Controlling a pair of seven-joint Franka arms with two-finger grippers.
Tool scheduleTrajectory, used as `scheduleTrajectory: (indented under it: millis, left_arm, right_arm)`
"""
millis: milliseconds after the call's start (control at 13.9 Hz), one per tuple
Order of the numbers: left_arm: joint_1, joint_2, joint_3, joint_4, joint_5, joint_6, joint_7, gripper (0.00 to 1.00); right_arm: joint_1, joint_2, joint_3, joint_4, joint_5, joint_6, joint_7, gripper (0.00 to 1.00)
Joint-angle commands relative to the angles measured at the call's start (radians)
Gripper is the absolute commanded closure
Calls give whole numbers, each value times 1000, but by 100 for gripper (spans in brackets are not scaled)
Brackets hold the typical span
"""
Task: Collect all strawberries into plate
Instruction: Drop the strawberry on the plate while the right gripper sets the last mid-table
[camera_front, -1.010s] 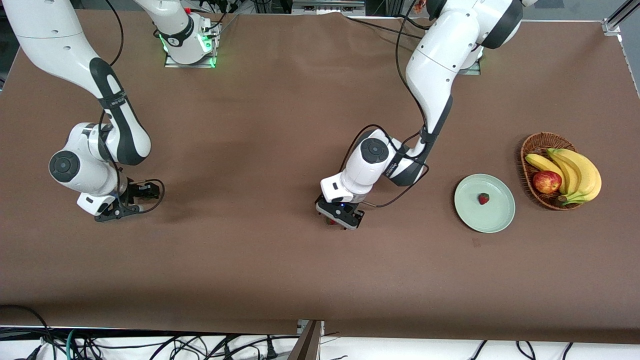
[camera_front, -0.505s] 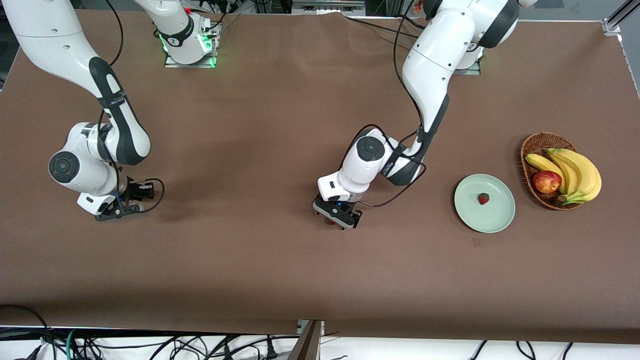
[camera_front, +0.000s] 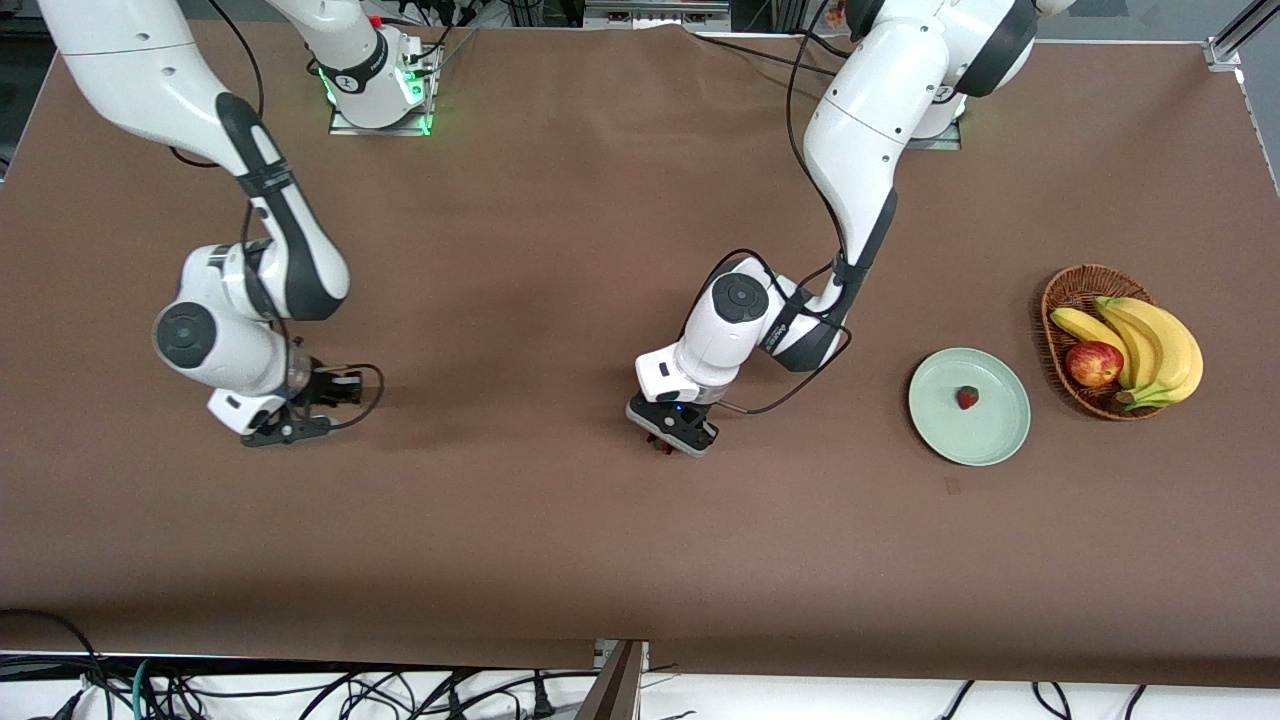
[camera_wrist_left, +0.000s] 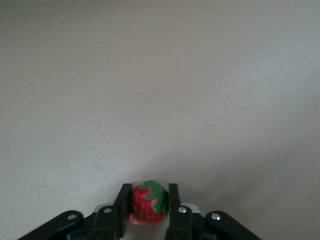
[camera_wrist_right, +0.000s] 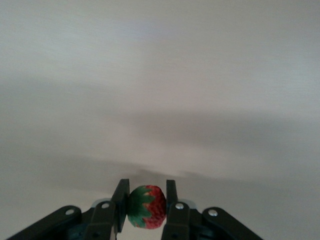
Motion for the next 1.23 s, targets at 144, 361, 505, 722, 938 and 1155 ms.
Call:
scheduleTrajectory:
  millis: [144, 361, 505, 722, 938, 1155]
  left_arm:
    - [50, -133, 10, -12, 21, -283, 49, 99]
    - [123, -214, 4, -15, 19, -542, 204, 100]
    - [194, -254, 1, -14, 7, -750, 336, 99]
    - [315, -279, 1, -15, 7, -957, 609, 99]
    - [435, -282, 1, -31, 9, -1024, 813, 99]
    - [520, -277, 8, -81, 38, -995, 930, 99]
  right_arm:
    - [122, 0, 16, 32, 3, -16, 277, 100]
    - [236, 23, 18, 85, 6, -12, 476, 100]
    - [336, 68, 18, 174, 6, -10, 675, 100]
    - [464, 172, 18, 334, 25, -6, 913, 100]
    - [569, 291, 18, 515, 52, 25, 1077, 100]
    - [657, 420, 16, 641, 50, 165, 1255, 100]
